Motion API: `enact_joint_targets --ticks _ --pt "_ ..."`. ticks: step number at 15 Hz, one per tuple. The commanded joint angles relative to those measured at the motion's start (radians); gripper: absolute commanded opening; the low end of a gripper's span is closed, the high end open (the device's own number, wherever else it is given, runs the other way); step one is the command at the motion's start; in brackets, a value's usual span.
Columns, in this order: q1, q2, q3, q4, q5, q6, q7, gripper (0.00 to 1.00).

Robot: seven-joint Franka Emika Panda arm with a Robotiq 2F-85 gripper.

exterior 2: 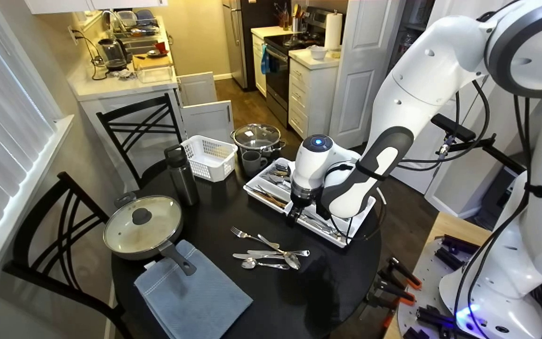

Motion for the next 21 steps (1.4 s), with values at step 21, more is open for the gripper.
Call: enact_joint_targets --ticks 21 --pt "-0.042 0.342 0.176 0.198 0.319 -0.006 -0.212 0.67"
